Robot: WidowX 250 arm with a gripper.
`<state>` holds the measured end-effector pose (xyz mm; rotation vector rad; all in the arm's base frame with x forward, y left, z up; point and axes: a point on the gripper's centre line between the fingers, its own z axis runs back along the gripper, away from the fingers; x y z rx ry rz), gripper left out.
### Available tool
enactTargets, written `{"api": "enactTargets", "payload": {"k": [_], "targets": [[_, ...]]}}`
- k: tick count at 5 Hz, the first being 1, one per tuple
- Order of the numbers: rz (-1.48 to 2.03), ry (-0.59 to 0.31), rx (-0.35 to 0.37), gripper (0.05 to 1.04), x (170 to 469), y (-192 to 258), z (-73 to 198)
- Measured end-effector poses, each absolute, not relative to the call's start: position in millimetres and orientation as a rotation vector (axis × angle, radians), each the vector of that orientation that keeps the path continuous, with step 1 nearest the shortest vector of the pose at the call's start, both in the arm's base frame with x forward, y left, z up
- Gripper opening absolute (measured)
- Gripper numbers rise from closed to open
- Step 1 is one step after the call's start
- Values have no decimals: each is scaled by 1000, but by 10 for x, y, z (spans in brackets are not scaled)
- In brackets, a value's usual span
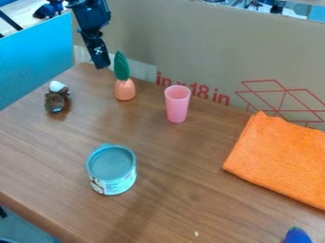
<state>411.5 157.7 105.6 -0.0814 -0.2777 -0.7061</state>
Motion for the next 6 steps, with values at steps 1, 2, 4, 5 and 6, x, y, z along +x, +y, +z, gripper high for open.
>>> {"api": "enactTargets", "payload": {"k": [1, 2, 4, 5, 6], "targets": [[-717, -261, -95, 1002, 4194, 1532, 974], [-734, -254, -105, 1002, 4237, 1489, 967], [-726, -241, -135, 1002, 4219, 1389, 896], [-731, -234, -163, 1002, 4191, 1330, 843], [-736, -230, -168, 1002, 4187, 1307, 839]]}}
